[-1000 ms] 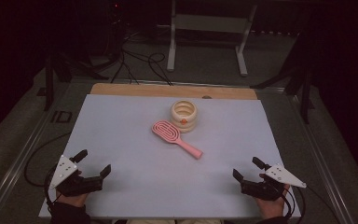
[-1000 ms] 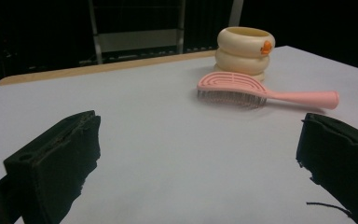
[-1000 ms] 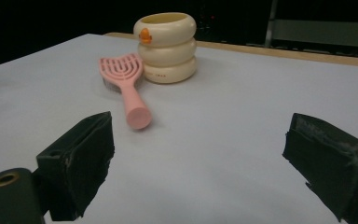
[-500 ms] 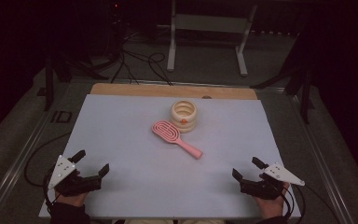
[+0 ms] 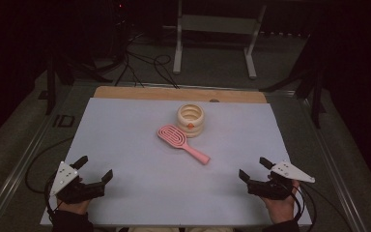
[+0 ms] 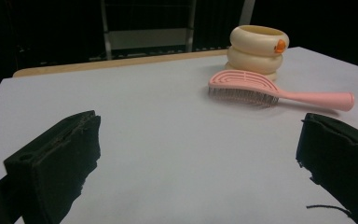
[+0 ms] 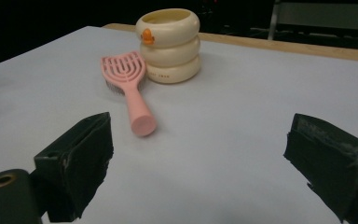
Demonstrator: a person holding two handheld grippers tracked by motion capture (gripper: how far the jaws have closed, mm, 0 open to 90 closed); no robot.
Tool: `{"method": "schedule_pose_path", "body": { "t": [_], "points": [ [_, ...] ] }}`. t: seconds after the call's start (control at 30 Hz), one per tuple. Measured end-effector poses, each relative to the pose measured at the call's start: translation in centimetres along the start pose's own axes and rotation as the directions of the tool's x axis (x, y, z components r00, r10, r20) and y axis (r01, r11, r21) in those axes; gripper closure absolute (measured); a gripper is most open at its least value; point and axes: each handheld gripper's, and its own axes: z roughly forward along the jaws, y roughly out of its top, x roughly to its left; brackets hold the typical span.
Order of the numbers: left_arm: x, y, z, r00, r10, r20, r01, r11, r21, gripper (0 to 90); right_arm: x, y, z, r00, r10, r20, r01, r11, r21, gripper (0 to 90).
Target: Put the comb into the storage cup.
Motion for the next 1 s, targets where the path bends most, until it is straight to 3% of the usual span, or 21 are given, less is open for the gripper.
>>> {"method": "schedule_pose_path", "body": {
  "t": [0.37, 0.57, 1.0],
  "points": [
    [0.0, -0.1, 0.2, 1.0000, -0.007, 0.000, 0.007, 1.0000, 0.000, 0.3, 0.6, 2.0, 0.8, 0.9992, -0.040, -0.010, 0.040, 0.9990, 0.020, 7.0],
    [0.0, -0.1, 0.2, 0.9999, -0.009, -0.007, 0.009, 0.9999, -0.006, 0.3, 0.7, 3.4, 1.6, 0.9978, -0.064, -0.015, 0.065, 0.9959, 0.063, 7.0],
    [0.1, -0.2, 0.2, 0.9996, -0.025, -0.013, 0.025, 0.9997, -0.009, 0.3, 0.4, 4.9, 3.1, 0.9986, -0.003, -0.053, 0.009, 0.9943, 0.106, 7.0]
  ]
}}
